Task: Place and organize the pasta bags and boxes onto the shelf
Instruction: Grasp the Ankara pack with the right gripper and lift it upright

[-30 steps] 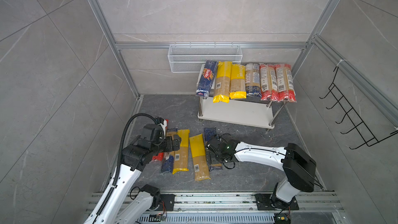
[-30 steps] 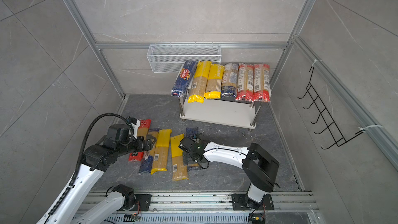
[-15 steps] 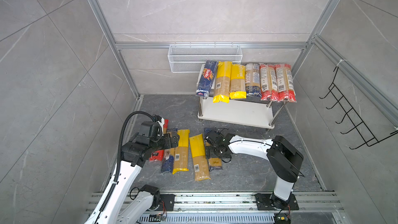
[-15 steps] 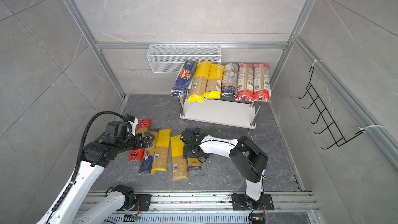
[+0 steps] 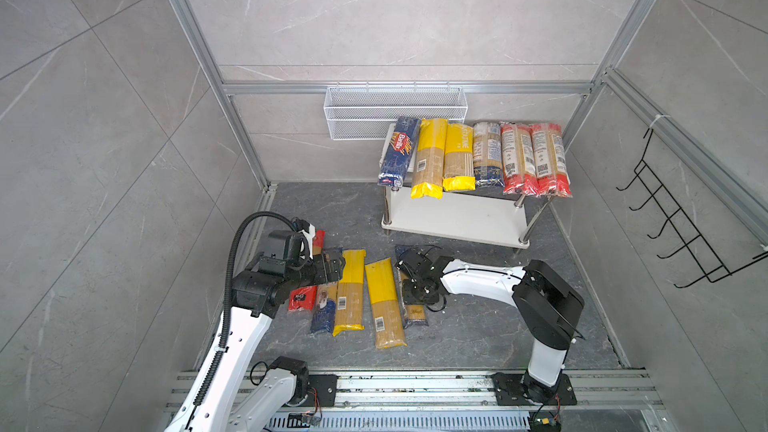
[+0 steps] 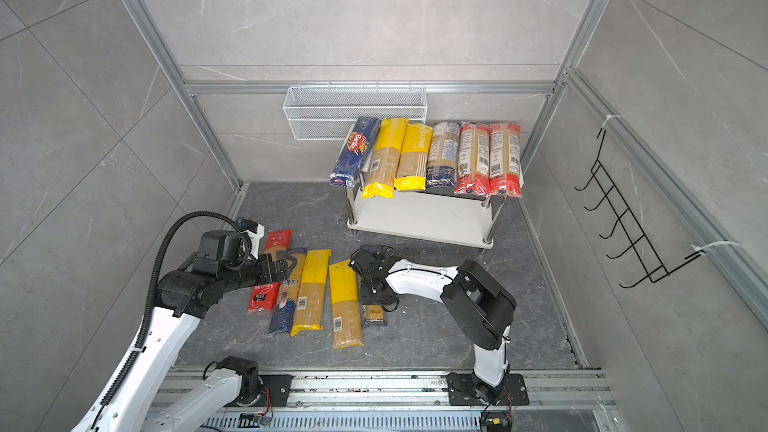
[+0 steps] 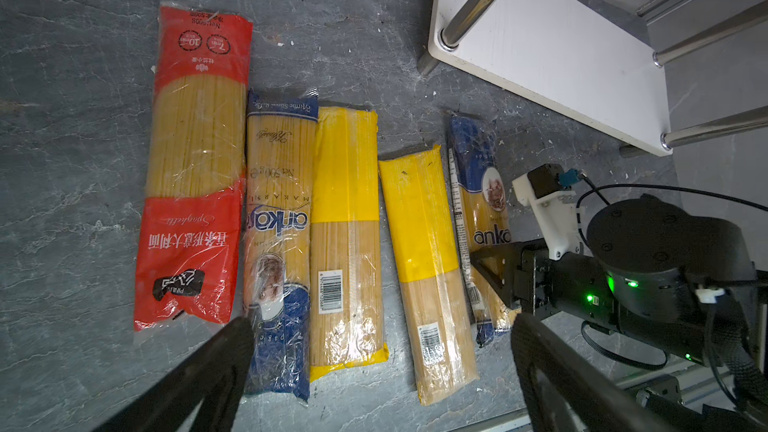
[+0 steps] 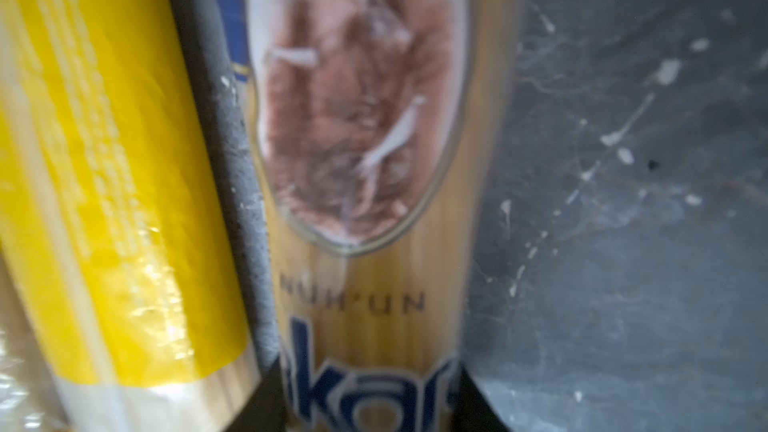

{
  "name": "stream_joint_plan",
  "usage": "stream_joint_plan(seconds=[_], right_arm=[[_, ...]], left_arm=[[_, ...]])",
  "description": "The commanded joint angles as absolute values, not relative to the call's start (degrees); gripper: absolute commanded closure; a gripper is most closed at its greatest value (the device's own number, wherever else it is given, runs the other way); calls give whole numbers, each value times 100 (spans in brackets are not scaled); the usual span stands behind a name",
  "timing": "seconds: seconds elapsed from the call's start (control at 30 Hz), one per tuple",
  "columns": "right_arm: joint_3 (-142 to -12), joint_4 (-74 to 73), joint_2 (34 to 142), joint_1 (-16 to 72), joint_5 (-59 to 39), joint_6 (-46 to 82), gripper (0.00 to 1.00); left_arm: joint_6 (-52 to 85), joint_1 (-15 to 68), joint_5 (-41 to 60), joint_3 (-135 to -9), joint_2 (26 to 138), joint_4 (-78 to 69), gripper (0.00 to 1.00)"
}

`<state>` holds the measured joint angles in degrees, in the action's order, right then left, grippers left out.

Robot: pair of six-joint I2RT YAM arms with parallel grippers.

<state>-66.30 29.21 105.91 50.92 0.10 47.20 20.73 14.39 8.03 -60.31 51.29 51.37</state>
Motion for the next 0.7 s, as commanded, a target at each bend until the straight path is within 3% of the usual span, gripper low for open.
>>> stream_joint_plan(seconds=[0.0, 0.17, 0.67], right_arm=[[-6150, 2822, 10819, 5124, -442, 4893, 74], [-5615, 2311, 10361, 5076, -854, 5018, 100], [-4078, -459, 8928, 4344, -2565, 5684, 100]], left_arm=[[1902, 1394, 936, -6196, 5007, 5194, 0], [1964, 1388, 988, -6088, 4920, 5148, 0], [2118, 1375, 1045, -6183, 4995, 4966, 0]])
